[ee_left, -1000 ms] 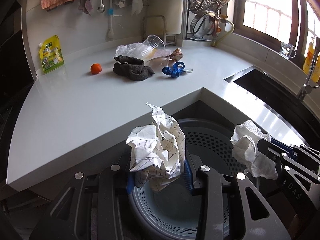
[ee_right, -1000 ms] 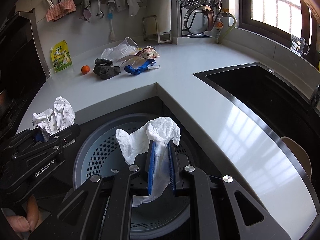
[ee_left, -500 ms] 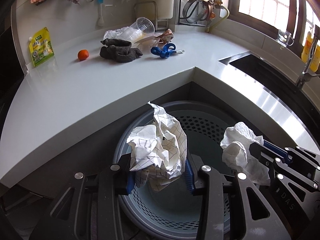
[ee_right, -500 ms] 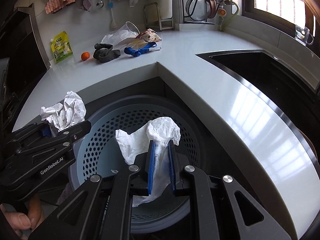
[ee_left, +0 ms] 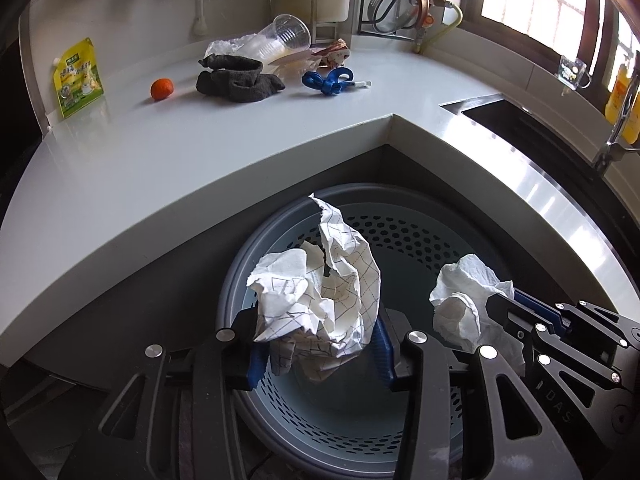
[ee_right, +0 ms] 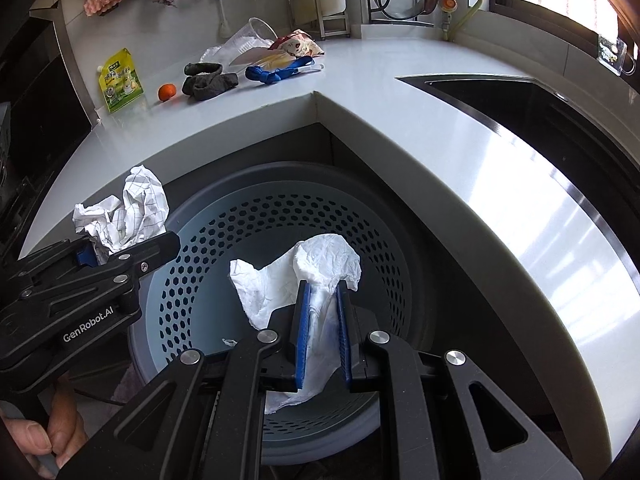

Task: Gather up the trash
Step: 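Carry paper and tissue over the basket and open both tools to drop them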

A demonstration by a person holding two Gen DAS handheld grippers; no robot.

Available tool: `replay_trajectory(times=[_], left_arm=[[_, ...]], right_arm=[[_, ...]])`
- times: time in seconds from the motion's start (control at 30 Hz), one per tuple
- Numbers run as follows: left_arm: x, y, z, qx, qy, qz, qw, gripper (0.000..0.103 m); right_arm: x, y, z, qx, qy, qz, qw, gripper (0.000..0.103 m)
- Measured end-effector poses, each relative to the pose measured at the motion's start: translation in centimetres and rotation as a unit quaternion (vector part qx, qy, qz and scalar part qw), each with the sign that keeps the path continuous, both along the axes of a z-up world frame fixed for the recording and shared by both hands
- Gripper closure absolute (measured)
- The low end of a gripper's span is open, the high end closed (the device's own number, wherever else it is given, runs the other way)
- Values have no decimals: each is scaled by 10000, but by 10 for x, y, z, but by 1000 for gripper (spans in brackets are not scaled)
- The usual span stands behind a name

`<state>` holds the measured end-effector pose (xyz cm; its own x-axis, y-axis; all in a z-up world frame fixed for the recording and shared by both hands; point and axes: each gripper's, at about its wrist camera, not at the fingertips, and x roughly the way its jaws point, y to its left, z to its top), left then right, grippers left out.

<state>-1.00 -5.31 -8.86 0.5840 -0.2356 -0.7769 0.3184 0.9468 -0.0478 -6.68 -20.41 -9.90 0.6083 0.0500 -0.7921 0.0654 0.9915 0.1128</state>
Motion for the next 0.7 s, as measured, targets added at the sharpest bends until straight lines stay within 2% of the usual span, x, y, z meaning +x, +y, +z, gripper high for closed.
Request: replay_trajectory(times=[0.17,0.23,0.27,0.3,0.37,0.7], left_arm=[[1,2,-2,-28,70,30,10000,57],[1,3,-2,-44,79,36,10000,51],[1,3,-1,-53,71,42,10000,48],[0,3,0,-62,56,49,10000,41],[-1,4,1,-73,11,79,9999,34],[-1,6,1,-59,21,123,9999,30]], right_arm=[[-2,-3,1,-18,-18,-64,10000,84],[-3,-3,3,-33,-63,-87,9999,74],[-5,-3,4,-43,-101,-99,9999,66],[-5,-3,6,-54,-146,-114,9998,63],[-5,-3,8,-60,-188,-115,9997,62],[-5,-8,7,-20,-187,-200,9996,62]])
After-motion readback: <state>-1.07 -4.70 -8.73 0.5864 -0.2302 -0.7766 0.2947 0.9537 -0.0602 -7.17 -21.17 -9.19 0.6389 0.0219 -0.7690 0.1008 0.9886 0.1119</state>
